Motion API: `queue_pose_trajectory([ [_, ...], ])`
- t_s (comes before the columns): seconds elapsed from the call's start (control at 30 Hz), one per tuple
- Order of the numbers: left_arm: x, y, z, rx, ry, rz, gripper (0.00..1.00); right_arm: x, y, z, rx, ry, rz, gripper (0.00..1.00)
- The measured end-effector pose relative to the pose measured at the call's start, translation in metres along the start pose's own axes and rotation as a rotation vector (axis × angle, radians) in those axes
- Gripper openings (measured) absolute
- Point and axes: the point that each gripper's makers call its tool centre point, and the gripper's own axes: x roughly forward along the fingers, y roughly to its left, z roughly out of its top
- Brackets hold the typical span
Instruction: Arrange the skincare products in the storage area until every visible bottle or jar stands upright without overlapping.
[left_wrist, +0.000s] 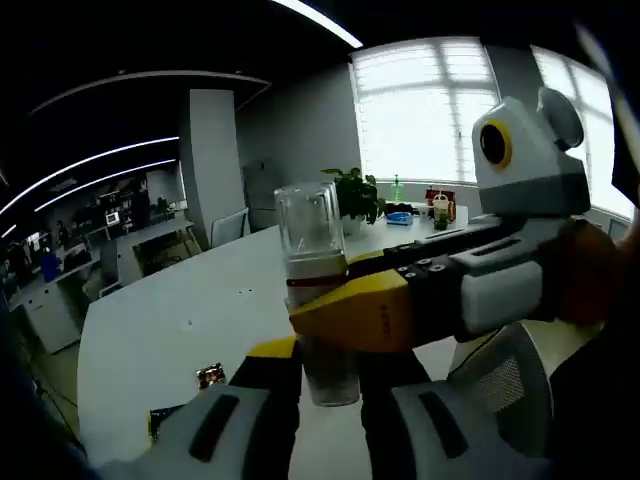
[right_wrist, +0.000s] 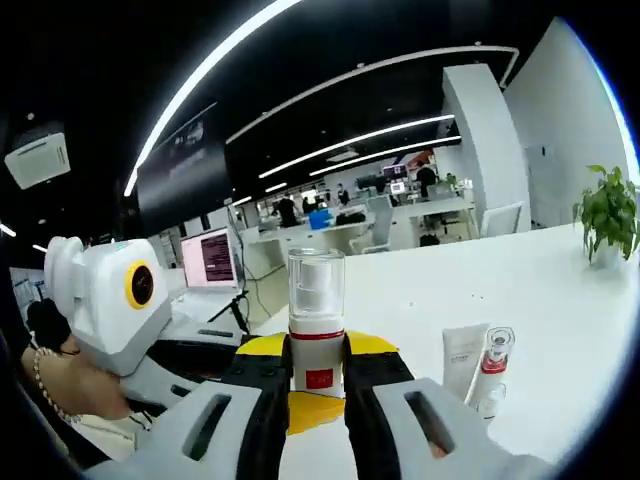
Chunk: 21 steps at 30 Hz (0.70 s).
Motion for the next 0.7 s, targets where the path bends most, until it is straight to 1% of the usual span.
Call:
queue_pose_trajectory([
  [0.03,0.001,-0.001,-0.002,-0.035,0.007,-0.031,0.21,-0.001,0.0,-0.002,-0.022,0.01,0.008,0.19],
  [0.07,0.0,-0.002,-0.005,-0.062,0.013,-0.055,0.21,-0.001,-0.001,-0.003,-0.016,0.018,0.021,0.19],
  [0.1,-0.001,-0.003,-0.006,-0.086,0.013,-0.092,0.21,-0.002,-0.001,-0.005,-0.004,0.029,0.044,0.19],
  [0.13,-0.001,-0.007,-0.004,-0.117,-0.002,-0.12,0.2,-0.002,0.001,-0.004,0.005,0.024,0.078,0.19],
  [0.17,-0.003,-0.008,-0.005,-0.136,0.003,-0.157,0.2,-0.003,0.007,-0.004,-0.019,0.032,0.135,0.19],
  [0.2,-0.004,-0.01,-0.005,-0.123,0.001,-0.194,0.2,-0.004,0.007,-0.004,-0.029,0.035,0.158,0.2],
  [0.23,-0.006,-0.012,-0.003,-0.12,-0.006,-0.231,0.2,-0.004,0.011,-0.002,-0.047,0.028,0.195,0.21],
  [0.3,-0.012,-0.02,0.002,-0.135,-0.019,-0.317,0.2,-0.009,0.017,0.003,-0.094,0.023,0.309,0.22],
  [0.33,-0.014,-0.023,0.005,-0.142,-0.026,-0.356,0.2,-0.01,0.019,0.004,-0.106,0.02,0.33,0.23],
  [0.37,-0.016,-0.024,0.007,-0.15,-0.036,-0.378,0.2,-0.015,0.023,0.007,-0.137,0.022,0.393,0.23],
  [0.4,-0.02,-0.03,0.012,-0.159,-0.043,-0.435,0.2,-0.018,0.025,0.008,-0.149,0.024,0.429,0.24],
  [0.43,-0.024,-0.034,0.014,-0.17,-0.042,-0.474,0.2,-0.024,0.028,0.01,-0.145,0.03,0.489,0.23],
  [0.5,-0.03,-0.038,0.017,-0.134,-0.058,-0.546,0.2,-0.031,0.032,0.014,-0.13,0.029,0.566,0.23],
  [0.53,-0.034,-0.044,0.019,-0.121,-0.052,-0.594,0.2,-0.035,0.035,0.015,-0.123,0.031,0.601,0.23],
  [0.57,-0.035,-0.045,0.019,-0.096,-0.052,-0.603,0.2,-0.038,0.036,0.017,-0.119,0.032,0.619,0.22],
  [0.6,-0.036,-0.045,0.019,-0.068,-0.053,-0.623,0.2,-0.04,0.035,0.018,-0.136,0.034,0.624,0.22],
  [0.63,-0.037,-0.047,0.018,-0.055,-0.037,-0.646,0.2,-0.042,0.037,0.018,-0.149,0.039,0.644,0.22],
  [0.67,-0.038,-0.049,0.016,-0.025,-0.027,-0.668,0.2,-0.045,0.038,0.018,-0.16,0.043,0.66,0.22],
  [0.7,-0.038,-0.051,0.016,-0.003,-0.028,-0.681,0.2,-0.047,0.04,0.019,-0.173,0.042,0.67,0.22],
])
